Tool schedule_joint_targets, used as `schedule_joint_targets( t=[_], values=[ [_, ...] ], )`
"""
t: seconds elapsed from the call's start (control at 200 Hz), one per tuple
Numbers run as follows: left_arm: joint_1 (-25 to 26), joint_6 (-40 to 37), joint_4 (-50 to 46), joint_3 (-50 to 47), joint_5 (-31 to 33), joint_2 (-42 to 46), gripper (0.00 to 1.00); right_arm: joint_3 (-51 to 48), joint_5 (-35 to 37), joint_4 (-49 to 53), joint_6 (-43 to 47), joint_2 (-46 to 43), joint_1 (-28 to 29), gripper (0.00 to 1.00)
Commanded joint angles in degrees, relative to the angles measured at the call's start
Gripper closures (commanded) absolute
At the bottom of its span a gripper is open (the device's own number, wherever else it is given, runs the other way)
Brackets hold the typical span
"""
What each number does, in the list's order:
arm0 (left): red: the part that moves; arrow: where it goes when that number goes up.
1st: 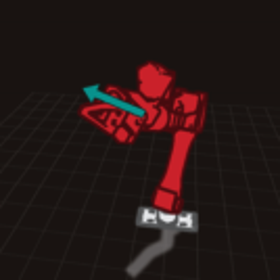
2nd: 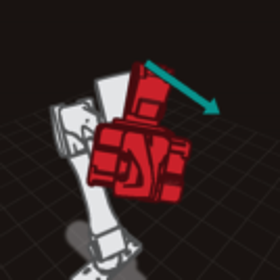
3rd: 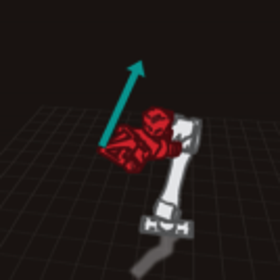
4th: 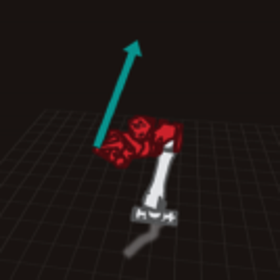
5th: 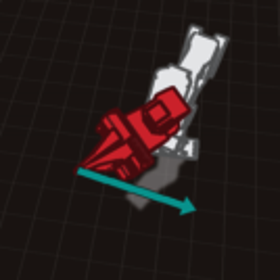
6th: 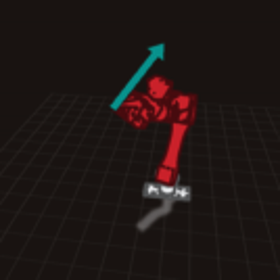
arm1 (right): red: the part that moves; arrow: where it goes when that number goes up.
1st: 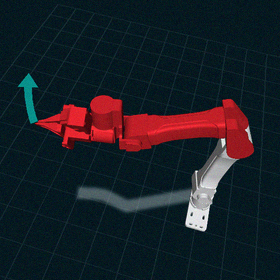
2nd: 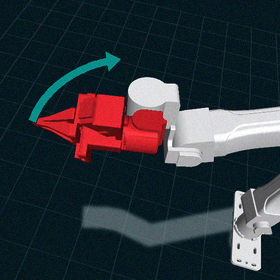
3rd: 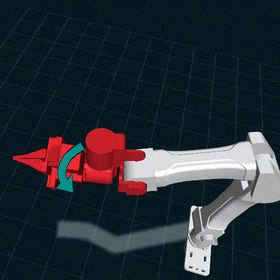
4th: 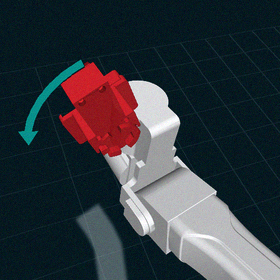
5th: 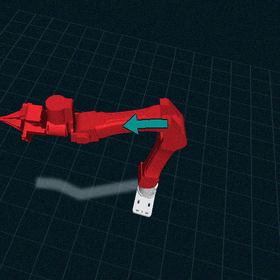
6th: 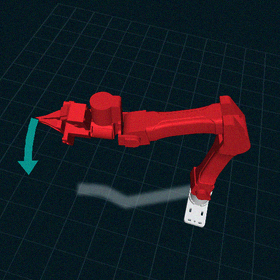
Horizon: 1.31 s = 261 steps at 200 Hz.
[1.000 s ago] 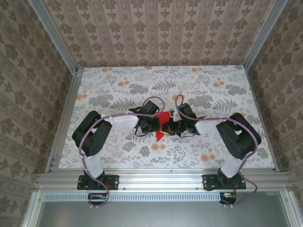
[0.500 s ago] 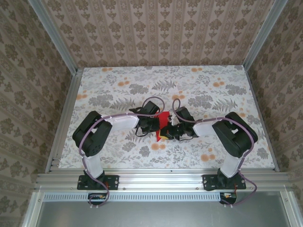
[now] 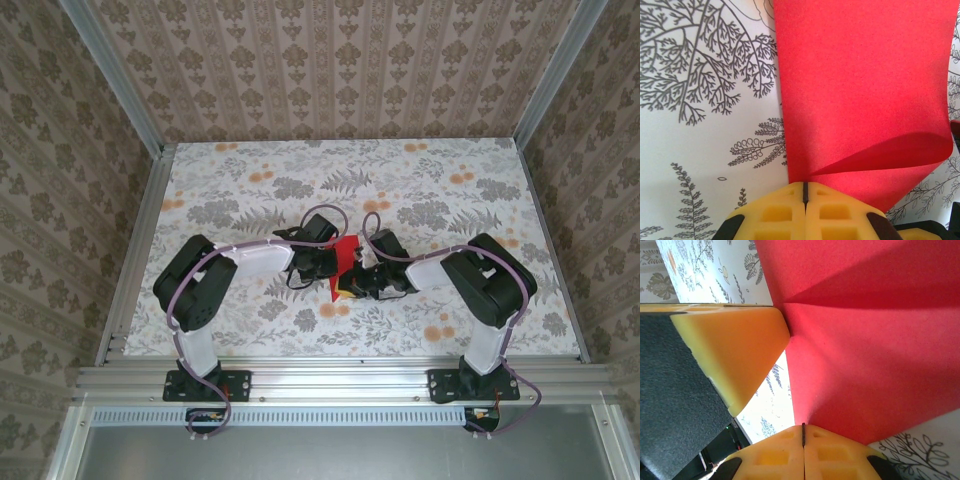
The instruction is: Fold a paper plane with a square sheet of paper (pick it up from the middle)
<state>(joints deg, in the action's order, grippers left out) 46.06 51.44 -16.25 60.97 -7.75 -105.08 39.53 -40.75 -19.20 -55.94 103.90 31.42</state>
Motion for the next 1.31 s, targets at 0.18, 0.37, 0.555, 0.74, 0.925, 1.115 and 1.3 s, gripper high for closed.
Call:
schedule_joint_targets(
  t=[0.18, 0.37, 0.555, 0.74, 0.925, 1.115, 1.3],
  values=[
    [0.4, 1.2, -4.4, -1.5, 1.7, -2.9, 0.99, -1.2, 0.8, 3.7, 0.9, -3.7, 2.0, 0.92],
    [0.4, 1.4, -4.3, -1.5, 1.5, -3.2, 0.99, -1.6, 2.4, 3.1, 0.0, -1.6, 3.2, 0.92],
    [0.4, 1.2, -4.6, -1.4, 1.7, -2.9, 0.99, -0.7, 6.7, 8.6, 0.3, -0.2, 3.4, 0.93],
    [0.4, 1.2, -4.5, -1.2, 1.8, -3.0, 0.99, 0.3, 7.0, 12.6, 2.3, -2.3, 3.5, 0.93],
    [0.4, 1.2, -4.6, -1.0, 1.6, -3.2, 0.99, 0.9, 4.7, 10.9, 2.7, -4.1, 4.2, 0.92],
    [0.4, 1.2, -4.5, -1.0, 1.5, -3.5, 0.99, 0.8, 5.6, 11.2, 2.3, -0.6, 5.1, 0.92],
    [0.4, 1.3, -4.4, -1.2, 1.7, -3.3, 0.99, 1.5, 10.6, 17.0, 2.2, -0.4, 5.1, 0.94]
  ],
)
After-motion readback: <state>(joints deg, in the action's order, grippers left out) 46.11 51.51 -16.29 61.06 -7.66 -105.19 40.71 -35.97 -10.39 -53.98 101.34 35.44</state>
